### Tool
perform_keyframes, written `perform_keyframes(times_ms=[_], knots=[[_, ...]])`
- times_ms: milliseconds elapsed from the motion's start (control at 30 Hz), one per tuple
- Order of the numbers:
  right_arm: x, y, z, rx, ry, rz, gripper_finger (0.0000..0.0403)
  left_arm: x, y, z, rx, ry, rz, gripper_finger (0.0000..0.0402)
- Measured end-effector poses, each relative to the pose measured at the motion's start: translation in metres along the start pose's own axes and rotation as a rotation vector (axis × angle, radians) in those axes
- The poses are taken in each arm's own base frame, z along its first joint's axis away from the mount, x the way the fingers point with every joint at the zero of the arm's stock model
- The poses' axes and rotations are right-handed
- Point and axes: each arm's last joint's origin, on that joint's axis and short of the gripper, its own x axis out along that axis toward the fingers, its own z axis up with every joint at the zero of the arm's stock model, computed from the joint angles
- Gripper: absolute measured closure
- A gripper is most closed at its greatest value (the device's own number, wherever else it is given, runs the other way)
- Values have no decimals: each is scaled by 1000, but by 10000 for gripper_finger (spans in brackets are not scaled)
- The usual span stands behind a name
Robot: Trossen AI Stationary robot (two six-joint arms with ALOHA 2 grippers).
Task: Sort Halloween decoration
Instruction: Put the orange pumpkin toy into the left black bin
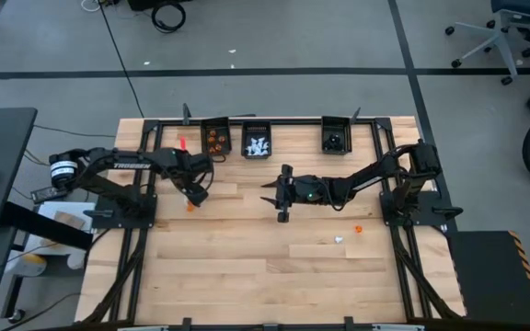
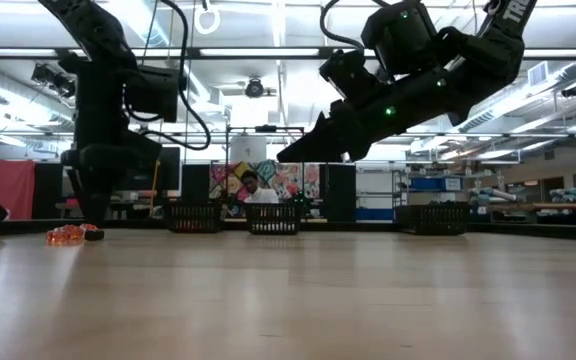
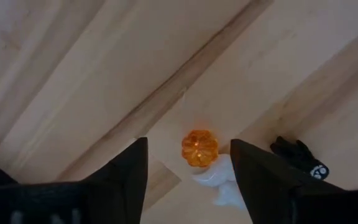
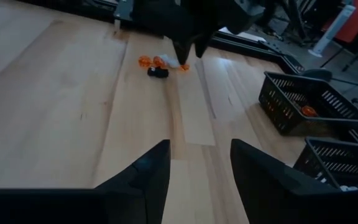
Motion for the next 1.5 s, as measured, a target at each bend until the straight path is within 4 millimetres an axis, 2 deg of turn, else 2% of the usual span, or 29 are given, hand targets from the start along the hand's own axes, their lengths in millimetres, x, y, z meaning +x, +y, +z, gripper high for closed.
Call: perform_keyframes(times_ms=[267,700,1233,1500], knots=[[0,2,0,22,-1,11,231,3,2,4,7,14,-46,215],[-1,4,1,33,-6,35,231,19,-1,6,46,92,-20,220],[-1,4,0,28,2,35,231,19,-1,6,76,90,-22,321],[-1,4,0,28,2,34,231,18,-1,6,90,92,-16,343]])
